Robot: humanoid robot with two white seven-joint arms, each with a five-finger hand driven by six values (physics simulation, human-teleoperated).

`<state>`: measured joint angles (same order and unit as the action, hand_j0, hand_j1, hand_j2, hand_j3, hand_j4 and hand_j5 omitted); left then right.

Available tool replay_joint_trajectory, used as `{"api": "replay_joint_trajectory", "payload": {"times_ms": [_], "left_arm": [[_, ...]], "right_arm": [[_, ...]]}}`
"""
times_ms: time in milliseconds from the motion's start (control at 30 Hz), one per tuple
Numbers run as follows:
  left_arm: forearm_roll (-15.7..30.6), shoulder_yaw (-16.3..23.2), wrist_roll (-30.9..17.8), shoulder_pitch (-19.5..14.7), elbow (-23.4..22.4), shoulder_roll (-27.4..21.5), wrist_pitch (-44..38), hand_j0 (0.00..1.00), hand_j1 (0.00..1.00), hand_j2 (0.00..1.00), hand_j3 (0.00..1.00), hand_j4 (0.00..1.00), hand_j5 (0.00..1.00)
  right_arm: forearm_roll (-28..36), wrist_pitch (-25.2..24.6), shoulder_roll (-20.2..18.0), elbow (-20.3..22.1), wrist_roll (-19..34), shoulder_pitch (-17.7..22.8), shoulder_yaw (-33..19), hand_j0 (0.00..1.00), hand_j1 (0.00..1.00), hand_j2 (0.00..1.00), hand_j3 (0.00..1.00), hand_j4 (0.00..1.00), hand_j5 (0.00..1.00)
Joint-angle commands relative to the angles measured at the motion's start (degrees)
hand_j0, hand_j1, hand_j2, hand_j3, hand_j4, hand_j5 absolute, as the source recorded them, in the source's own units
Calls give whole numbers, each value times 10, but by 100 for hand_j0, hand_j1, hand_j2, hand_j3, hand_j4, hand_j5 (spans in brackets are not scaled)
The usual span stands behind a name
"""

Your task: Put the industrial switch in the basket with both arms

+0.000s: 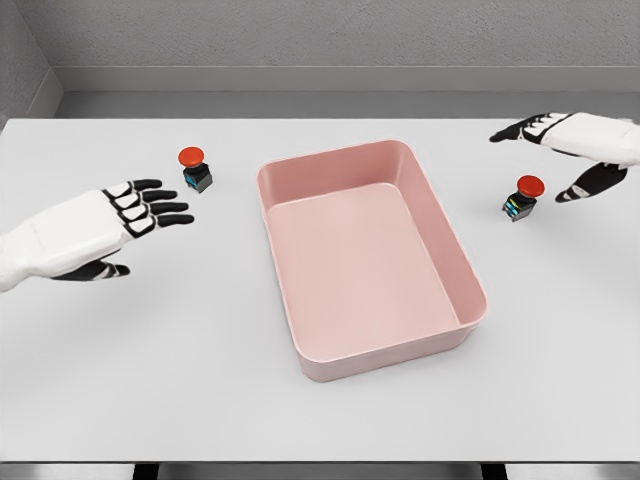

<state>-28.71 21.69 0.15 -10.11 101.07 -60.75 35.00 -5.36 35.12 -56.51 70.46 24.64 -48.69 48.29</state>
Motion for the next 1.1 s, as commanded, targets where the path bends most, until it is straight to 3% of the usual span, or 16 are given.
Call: {"api": "replay_joint_trajectory", "payload": {"times_ms": [0, 200, 267, 333, 367, 533, 700, 733, 800, 900, 1000, 1067], "left_arm": [[2, 2, 0, 0, 0, 2, 0, 100, 100, 100, 100, 100, 100], [0, 3, 2, -18, -10, 31, 0, 100, 100, 100, 100, 100, 100], [-6, 3, 2, -34, -35, 52, 0, 100, 100, 100, 100, 100, 100], [-44, 3, 2, -63, -85, 88, 0, 100, 100, 100, 100, 100, 100], [-58, 6, 2, -77, -107, 100, 0, 100, 100, 100, 100, 100, 100], [-62, 115, 3, -185, -212, 150, 0, 100, 100, 100, 100, 100, 100], [-65, 122, 1, -225, -272, 186, 0, 100, 100, 100, 100, 100, 100], [-74, 141, 2, -239, -288, 191, 0, 100, 100, 100, 100, 100, 100], [-76, 155, 2, -263, -325, 208, 0, 100, 100, 100, 100, 100, 100], [-106, 157, 1, -282, -369, 230, 0, 100, 100, 100, 100, 100, 100], [-142, 165, 0, -291, -371, 245, 0, 100, 100, 100, 100, 100, 100], [-145, 181, 1, -304, -400, 260, 0, 100, 100, 100, 100, 100, 100]], "right_arm": [[4, -1, -1, 3, 0, 0, 0, 100, 100, 100, 100, 100, 100], [-7, -1, 0, -2, 16, 1, 1, 100, 100, 100, 100, 100, 100], [-10, -1, 1, -3, 17, 8, 2, 100, 100, 100, 100, 100, 100], [-10, -1, 0, -14, -110, 13, 35, 100, 100, 100, 100, 100, 100], [-10, -1, -1, -18, -137, 13, 50, 100, 100, 100, 100, 100, 100], [-13, -1, -13, -27, -118, 12, 45, 100, 100, 100, 100, 100, 100], [-21, -1, -14, -31, -122, 18, 39, 100, 100, 100, 100, 100, 100], [-22, -1, -14, -33, -118, 18, 37, 100, 100, 100, 100, 100, 100], [-26, -1, -8, -33, -58, 16, 33, 100, 100, 100, 100, 100, 100], [-58, -31, -4, -32, -35, 17, 18, 100, 100, 100, 100, 100, 100], [-60, -61, 9, -34, -22, 17, 18, 100, 100, 100, 100, 100, 100], [-82, -84, 18, -40, -23, 15, 18, 100, 100, 100, 100, 100, 100]]}}
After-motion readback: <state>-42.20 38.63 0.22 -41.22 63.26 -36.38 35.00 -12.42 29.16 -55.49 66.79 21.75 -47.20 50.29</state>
